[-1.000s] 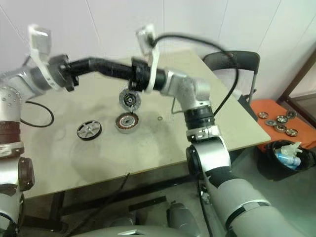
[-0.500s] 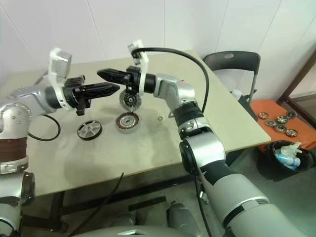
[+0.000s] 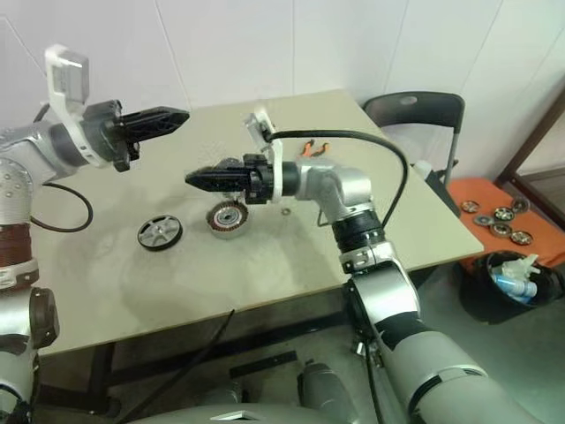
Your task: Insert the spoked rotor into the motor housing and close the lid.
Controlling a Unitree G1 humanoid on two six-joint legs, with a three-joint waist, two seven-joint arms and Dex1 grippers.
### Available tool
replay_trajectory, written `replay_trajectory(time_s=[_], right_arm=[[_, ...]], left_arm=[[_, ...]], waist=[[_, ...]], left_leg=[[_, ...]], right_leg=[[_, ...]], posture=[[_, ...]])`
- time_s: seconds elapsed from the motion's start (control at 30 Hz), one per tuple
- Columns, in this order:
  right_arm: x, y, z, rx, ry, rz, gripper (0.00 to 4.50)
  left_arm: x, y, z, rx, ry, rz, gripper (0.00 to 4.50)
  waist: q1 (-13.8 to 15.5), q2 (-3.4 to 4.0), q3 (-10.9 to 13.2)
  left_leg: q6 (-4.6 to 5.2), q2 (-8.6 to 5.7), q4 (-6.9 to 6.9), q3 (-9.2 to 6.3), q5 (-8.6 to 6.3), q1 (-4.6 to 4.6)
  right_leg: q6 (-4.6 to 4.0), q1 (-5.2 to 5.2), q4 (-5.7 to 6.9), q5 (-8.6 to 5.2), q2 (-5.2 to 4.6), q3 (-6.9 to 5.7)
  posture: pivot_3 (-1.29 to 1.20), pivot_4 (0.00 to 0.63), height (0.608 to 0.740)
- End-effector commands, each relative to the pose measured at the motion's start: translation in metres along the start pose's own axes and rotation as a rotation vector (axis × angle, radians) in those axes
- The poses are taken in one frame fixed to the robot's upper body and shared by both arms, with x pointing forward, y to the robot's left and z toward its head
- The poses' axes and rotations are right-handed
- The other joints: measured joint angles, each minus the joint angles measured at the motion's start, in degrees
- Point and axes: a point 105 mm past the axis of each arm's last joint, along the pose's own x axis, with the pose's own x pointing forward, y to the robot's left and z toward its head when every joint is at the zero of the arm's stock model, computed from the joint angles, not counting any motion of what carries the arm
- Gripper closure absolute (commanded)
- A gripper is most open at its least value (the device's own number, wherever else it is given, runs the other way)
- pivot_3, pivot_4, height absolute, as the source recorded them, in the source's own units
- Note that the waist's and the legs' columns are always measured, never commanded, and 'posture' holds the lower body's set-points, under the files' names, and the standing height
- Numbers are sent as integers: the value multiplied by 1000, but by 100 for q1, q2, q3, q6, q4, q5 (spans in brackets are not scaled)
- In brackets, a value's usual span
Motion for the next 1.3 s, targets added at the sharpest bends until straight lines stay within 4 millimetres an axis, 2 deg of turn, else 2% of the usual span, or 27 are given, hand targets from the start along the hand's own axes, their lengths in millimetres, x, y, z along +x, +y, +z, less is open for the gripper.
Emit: replay_trajectory(time_s=[0.03,0.13,0.23,0.37,0.5,0.63,0.73,0.83,0.93,1.0,1.07,1.2,1.3], right_arm=[[8,11,30,-91,-72,5,4500],[13,1,48,-134,-133,-59,4500],[17,-26,40,-187,-92,-185,4500],[10,-62,5,-90,-32,-293,4500],[-2,-75,-23,8,-1,-331,4500],[-3,-61,-33,50,14,-235,4500],[1,-40,-28,48,12,-136,4500],[5,-14,-3,31,-43,-30,4500],[10,-1,25,-37,-88,-10,4500],[12,-2,41,-59,-139,-34,4500],[13,-8,50,-86,-167,-82,4500],[13,-13,54,-122,-176,-125,4500],[9,-13,50,-134,-163,-135,4500]], left_arm=[[8,-9,-29,-25,73,-35,4476],[13,-20,-49,-71,100,-67,4476],[16,-32,-49,-73,96,-102,4476],[11,-51,-23,-28,38,-161,4476],[2,-57,10,59,-25,-156,4476],[-7,-52,32,121,-56,-112,4476],[-10,-37,29,119,-37,-46,4476],[-11,-24,18,67,-31,-8,4476],[-10,-11,-16,-41,27,14,4476],[-8,-11,-42,-83,88,14,4476],[-6,-14,-54,-103,106,0,4476],[-4,-21,-51,-93,81,-16,4476],[-10,-21,-35,-49,45,6,4476]], waist=[[6,0,0],[13,0,0],[8,-1,0],[7,-5,-3],[2,-6,-2],[0,-6,-2],[3,-4,-1],[8,-2,0],[8,0,-1],[2,0,-1],[7,-1,-1],[23,-3,-2],[25,-3,-2]], left_leg=[[0,0,-1,1,0,1],[0,0,3,0,0,-5],[0,-1,2,2,0,-5],[0,-1,0,6,0,0],[0,-2,2,7,0,-2],[1,-2,-3,7,0,-2],[1,-2,-2,5,0,0],[0,-1,4,2,0,0],[0,0,2,1,0,3],[0,-1,1,2,0,7],[0,0,1,4,0,7],[0,1,-1,0,0,-5],[0,-2,-3,3,0,-7]], right_leg=[[0,0,1,0,0,3],[-1,-2,1,0,-1,3],[-1,-4,1,0,-2,4],[-1,2,-1,0,-1,4],[-1,1,-1,0,1,4],[0,1,-5,0,2,2],[0,4,-7,0,2,2],[0,4,0,0,5,-3],[0,5,0,0,4,-5],[0,7,0,0,3,-4],[-1,7,1,0,3,-3],[-1,-2,-3,0,2,-1],[-1,-2,-7,0,-3,2]], posture=[[0,0,740],[0,0,740],[0,0,740],[0,0,740],[0,0,740],[0,0,740],[0,0,740],[0,0,740],[0,0,740],[0,0,740],[0,0,740],[0,0,740],[0,0,740]])
